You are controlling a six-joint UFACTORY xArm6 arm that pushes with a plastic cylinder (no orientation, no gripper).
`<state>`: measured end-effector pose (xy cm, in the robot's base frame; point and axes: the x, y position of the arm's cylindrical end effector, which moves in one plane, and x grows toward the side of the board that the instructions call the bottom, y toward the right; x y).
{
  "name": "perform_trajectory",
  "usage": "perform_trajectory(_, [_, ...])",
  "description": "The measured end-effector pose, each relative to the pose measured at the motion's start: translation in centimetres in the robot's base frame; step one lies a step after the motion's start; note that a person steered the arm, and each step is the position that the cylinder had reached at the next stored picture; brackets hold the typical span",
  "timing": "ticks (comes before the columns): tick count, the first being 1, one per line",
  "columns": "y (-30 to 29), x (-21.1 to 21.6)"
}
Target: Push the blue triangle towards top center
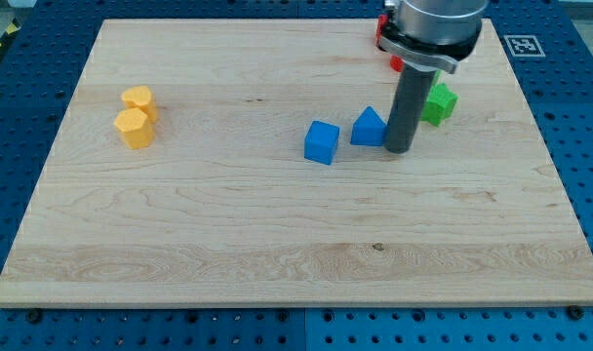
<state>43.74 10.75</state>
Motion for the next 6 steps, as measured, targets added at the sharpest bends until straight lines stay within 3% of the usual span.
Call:
perform_trajectory(2, [-4.9, -1.4])
perform_trajectory(6, [-6.6, -7.7])
